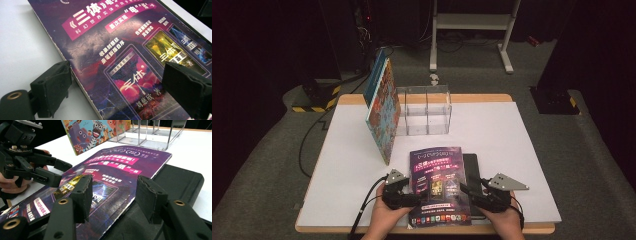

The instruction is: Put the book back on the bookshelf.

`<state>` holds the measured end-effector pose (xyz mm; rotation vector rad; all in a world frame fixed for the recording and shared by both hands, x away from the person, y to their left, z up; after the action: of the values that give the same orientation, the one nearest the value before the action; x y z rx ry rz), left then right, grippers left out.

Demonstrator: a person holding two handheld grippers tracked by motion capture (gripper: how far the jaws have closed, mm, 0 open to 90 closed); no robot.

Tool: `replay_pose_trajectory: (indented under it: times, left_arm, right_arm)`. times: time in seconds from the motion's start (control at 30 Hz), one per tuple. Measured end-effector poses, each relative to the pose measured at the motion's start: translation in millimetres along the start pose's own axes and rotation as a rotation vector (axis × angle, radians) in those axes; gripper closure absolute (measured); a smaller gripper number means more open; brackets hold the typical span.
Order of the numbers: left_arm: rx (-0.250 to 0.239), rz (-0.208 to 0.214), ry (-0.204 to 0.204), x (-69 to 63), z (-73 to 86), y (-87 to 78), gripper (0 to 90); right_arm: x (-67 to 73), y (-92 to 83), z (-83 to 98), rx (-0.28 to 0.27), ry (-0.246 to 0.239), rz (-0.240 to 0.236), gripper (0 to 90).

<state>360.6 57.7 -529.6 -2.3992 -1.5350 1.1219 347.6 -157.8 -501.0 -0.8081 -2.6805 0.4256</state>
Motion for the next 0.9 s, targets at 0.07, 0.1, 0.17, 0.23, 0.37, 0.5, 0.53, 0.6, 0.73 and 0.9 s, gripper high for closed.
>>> replay_pose_trajectory:
  times: [0.07,0.1,0.17,0.23,0.37,0.5,0.53,0.6,0.73,0.9]
  left_arm:
    - [0.002,0.005,0.003,-0.6,-0.1,0.1,9.1]
    - [-0.002,0.007,-0.002,-1.2,-0.4,0.3,8.9]
    - [-0.003,0.01,-0.005,-1.6,-0.6,0.3,8.8]
    - [-0.002,0.016,-0.009,-2.4,-0.8,0.1,8.8]
    - [0.0,0.03,-0.003,-5.2,0.3,0.5,8.8]
    - [-0.002,0.039,-0.005,-6.6,0.8,0.7,8.8]
    - [-0.002,0.045,-0.007,-7.6,0.9,0.7,8.9]
    - [0.003,0.055,0.0,-9.3,1.7,0.5,8.9]
    - [0.002,0.075,0.001,-14.4,3.0,0.6,9.1]
    - [-0.002,0.086,0.024,-18.5,3.3,0.4,9.5]
  right_arm:
    - [-0.1,0.2,0.3,0.003,-0.001,0.001,47.1]
    - [-0.3,0.5,0.3,0.003,-0.003,0.002,47.1]
    - [-0.6,0.8,0.6,0.005,-0.004,0.003,47.1]
    - [-0.9,1.0,0.8,0.007,-0.005,0.005,47.1]
    - [-2.2,1.2,1.5,0.012,-0.002,0.011,47.1]
    - [-3.7,1.3,2.0,0.016,-0.002,0.019,47.1]
    - [-4.2,1.2,2.2,0.018,-0.002,0.023,47.1]
    - [-5.8,0.8,2.5,0.021,-0.005,0.033,47.1]
    - [-10.2,0.7,4.1,0.034,-0.018,0.065,47.0]
    - [-17.1,-0.1,5.8,0.047,-0.018,0.101,46.7]
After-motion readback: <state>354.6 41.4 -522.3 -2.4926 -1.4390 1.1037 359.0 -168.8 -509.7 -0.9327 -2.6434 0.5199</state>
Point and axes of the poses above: each handheld gripper's, and its own axes: y roughly forward along the jaws, z roughly out of its underside, x roughly to its left, the point moved 6 cm from there along y, roughly forward along the jaws, and after that the axes turned 8 degrees about -z, right-handed, at the moved point
